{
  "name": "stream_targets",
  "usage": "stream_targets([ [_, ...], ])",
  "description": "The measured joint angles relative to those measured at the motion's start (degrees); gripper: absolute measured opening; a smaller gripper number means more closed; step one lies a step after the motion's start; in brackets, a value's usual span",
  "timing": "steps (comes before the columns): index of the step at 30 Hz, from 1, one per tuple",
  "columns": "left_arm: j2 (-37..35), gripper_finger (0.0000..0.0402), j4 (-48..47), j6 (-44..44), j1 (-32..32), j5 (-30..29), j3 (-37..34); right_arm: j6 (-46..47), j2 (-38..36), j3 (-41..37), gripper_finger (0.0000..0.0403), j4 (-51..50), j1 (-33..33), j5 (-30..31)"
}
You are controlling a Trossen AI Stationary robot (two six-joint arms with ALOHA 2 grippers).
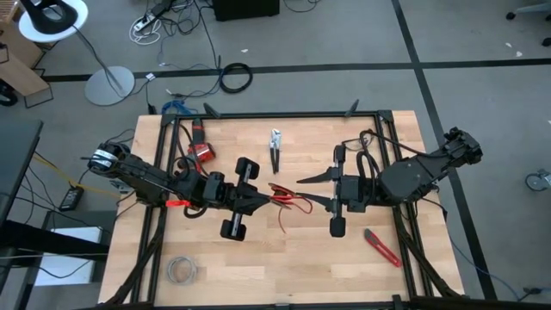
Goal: Coil cords
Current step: Coil the red wire onto the black spool
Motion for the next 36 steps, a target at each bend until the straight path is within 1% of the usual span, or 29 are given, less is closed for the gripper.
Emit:
stream_targets([
  [20, 0.0, 0.0, 0.05, 1.03, 0.0, -1.35, 0.02, -1.14, 0.0, 0.0, 0.0113, 1.28, 0.42, -0.26],
  [23, 0.0, 0.0, -0.06, 1.68, 0.15, -3.48, 0.02, -1.11, 0.01, 0.0, 0.0113, 1.19, 0.45, -1.09],
  [25, 0.03, 0.0, -0.1, 1.74, 0.24, -3.67, 0.02, -0.78, 0.04, 0.0, 0.0113, 0.75, 0.48, -1.03],
  [32, 0.04, 0.0, 0.7, 2.58, 0.13, -2.35, 0.02, 0.35, 0.04, 0.0, 0.0112, -0.39, -0.25, -0.51],
  [36, 0.04, 0.0, 0.94, 2.56, 0.11, -1.77, 0.02, -0.87, 0.03, 0.0, 0.0112, 0.48, -0.35, 1.38],
])
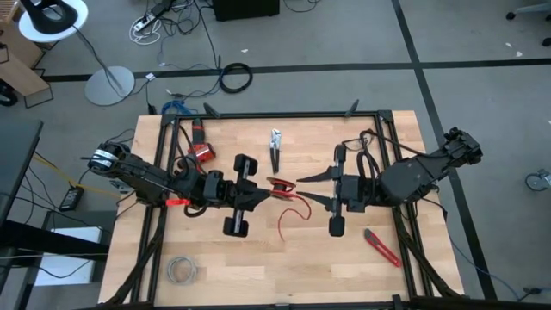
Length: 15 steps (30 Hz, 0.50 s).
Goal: Coil cords
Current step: Coil the red wire onto the black spool
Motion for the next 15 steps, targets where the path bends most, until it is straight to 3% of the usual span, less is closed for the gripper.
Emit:
stream_targets([
  [15, 0.0, 0.0, 0.45, -0.07, -0.03, 0.66, 0.0, 1.22, -0.01, 0.0, 0.0111, -0.89, -0.43, -0.54],
])
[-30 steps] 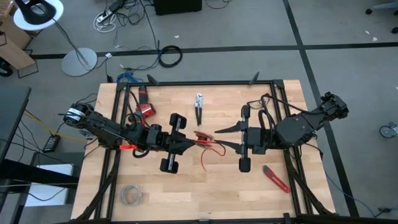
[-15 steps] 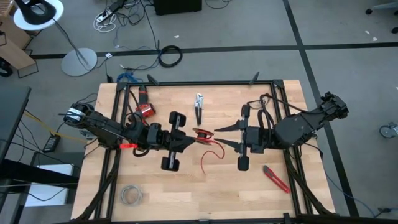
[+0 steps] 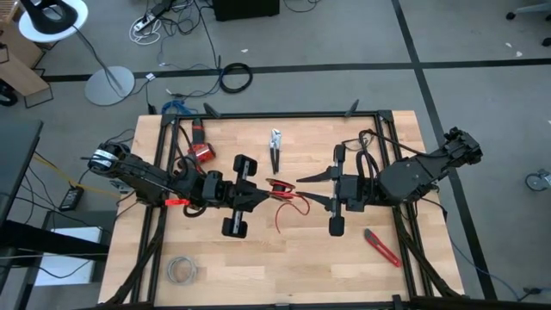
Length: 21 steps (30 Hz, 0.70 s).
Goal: Coil cords
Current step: Coil the red wire onto the black spool
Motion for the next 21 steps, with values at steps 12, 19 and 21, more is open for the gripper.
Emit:
stream_targets([
  [12, -0.01, 0.0, -0.02, -0.04, 0.0, -0.05, 0.0, 1.93, 0.0, 0.0, 0.0062, -1.06, -2.83, -3.52],
  [19, -0.02, 0.0001, -0.46, -0.17, 0.0, -0.29, 0.0, 0.98, 0.02, 0.0, 0.0007, -1.92, -2.83, -3.54],
  [21, -0.05, 0.0006, -1.21, -0.15, -0.01, -0.16, 0.0, 0.98, 0.02, 0.0, 0.0003, -2.26, -2.83, -3.52],
])
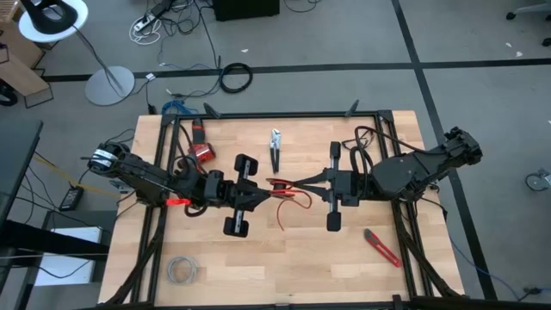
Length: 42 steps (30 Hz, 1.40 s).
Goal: Coil cords
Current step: Coil the red wire onto the black spool
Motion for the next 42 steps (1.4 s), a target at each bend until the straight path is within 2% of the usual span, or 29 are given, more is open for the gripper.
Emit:
stream_targets([
  [5, -0.13, 0.0043, -6.52, 0.75, -1.12, -2.29, 0.09, 2.08, -0.4, -0.04, 0.0002, -3.37, 0.39, 0.99],
  [14, -3.23, 0.0185, -20.97, 1.96, -4.08, -11.45, 0.18, 10.55, -0.85, -0.04, 0.0001, -13.23, 0.57, 1.24],
  [18, -7.01, 0.0222, -34.84, 2.05, -6.86, -20.97, 2.03, 13.39, -0.83, -0.04, 0.0, -17.78, 0.16, 0.59],
  [23, -9.71, 0.0228, -56.38, 1.81, -10.18, -31.61, 9.75, 16.14, -0.81, -0.04, 0.0, -22.6, -1.33, -0.56],
  [30, -5.62, 0.0219, -89.79, -4.19, -10.59, -37.0, 26.59, 17.07, 0.71, 0.02, 0.0, -23.77, -5.49, -4.1],
  [36, -1.27, 0.0218, -97.19, -2.61, -10.61, -36.95, 33.85, 17.0, 1.83, -0.02, 0.0, -24.26, -8.06, -5.27],
  [42, -0.84, 0.0218, -98.48, -2.17, -9.37, -36.96, 34.75, 16.82, 3.2, -0.04, 0.0, -23.79, -9.03, -7.68],
])
